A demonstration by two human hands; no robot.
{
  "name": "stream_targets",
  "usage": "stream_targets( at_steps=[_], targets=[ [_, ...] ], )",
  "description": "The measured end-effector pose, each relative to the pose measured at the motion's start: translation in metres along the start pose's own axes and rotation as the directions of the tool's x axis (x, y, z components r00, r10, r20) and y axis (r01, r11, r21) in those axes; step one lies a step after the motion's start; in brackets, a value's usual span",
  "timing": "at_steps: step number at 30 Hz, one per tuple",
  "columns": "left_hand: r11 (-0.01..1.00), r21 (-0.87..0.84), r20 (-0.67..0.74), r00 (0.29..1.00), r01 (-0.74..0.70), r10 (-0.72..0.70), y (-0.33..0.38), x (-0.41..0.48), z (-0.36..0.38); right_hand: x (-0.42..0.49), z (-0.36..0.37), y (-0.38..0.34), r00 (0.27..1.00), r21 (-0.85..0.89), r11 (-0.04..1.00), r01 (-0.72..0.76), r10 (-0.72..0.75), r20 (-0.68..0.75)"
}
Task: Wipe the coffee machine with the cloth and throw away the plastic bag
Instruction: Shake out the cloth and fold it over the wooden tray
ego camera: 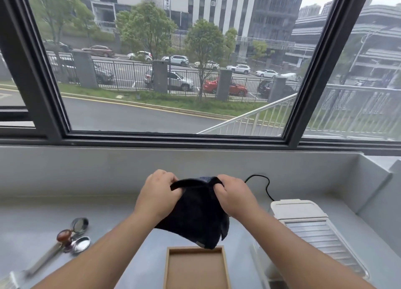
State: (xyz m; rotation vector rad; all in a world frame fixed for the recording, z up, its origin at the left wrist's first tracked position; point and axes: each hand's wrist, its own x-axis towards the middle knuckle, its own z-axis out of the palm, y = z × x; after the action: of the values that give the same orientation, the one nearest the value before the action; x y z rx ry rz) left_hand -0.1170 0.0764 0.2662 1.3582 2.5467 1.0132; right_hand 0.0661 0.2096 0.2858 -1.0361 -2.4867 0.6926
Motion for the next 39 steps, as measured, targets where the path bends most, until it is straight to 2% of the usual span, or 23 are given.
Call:
stream_targets(
  at_steps=[4,7,11,15,19,23,25,29,34,37,39],
  targets=[
    [0.998,-0.042,0.077,0.996,0.054,-0.050,-0.017,-0.003,-0.004,0.003,0.010,-0.005,1.000,-0.002,1.000,-0.017,0.017,0.001],
    [0.989,-0.097,0.140,0.985,0.114,-0.100,-0.023,-0.004,-0.004,0.004,0.015,-0.013,0.999,0.131,0.991,-0.033,0.028,0.037],
    [0.945,-0.288,0.262,0.962,0.156,-0.079,-0.022,-0.007,-0.002,0.008,0.021,-0.025,0.997,0.260,0.966,0.006,-0.025,0.071],
    [0.861,-0.482,0.260,0.965,0.165,-0.040,-0.016,-0.010,0.008,0.014,0.023,-0.026,0.992,0.199,0.974,0.105,-0.117,0.049],
    [0.726,-0.616,0.363,0.928,0.305,-0.083,-0.001,-0.008,0.016,0.022,0.021,-0.007,0.992,0.096,0.988,0.125,-0.126,0.001],
    [0.628,-0.676,0.396,0.909,0.385,-0.131,0.017,-0.001,0.024,0.022,0.021,0.023,0.995,0.115,0.990,0.079,-0.085,0.048],
    [0.589,-0.699,0.401,0.904,0.407,-0.148,0.024,0.002,0.027,0.022,0.023,0.037,0.993,0.208,0.978,0.018,-0.043,0.114],
    [0.579,-0.711,0.387,0.909,0.399,-0.151,0.035,0.005,0.033,0.028,0.031,0.063,0.957,0.437,0.891,-0.125,-0.008,0.290],
    [0.531,-0.752,0.336,0.920,0.390,-0.201,0.044,0.011,0.031,0.035,0.046,0.088,0.913,0.430,0.882,-0.192,0.000,0.409],
    [0.427,-0.801,0.357,0.907,0.420,-0.224,0.049,0.016,0.026,0.036,0.055,0.094,0.894,0.453,0.846,-0.280,0.058,0.444],
    [0.361,-0.823,0.385,0.898,0.438,-0.213,0.052,0.019,0.020,0.032,0.065,0.093,0.849,0.528,0.754,-0.391,0.074,0.524]
  ],
)
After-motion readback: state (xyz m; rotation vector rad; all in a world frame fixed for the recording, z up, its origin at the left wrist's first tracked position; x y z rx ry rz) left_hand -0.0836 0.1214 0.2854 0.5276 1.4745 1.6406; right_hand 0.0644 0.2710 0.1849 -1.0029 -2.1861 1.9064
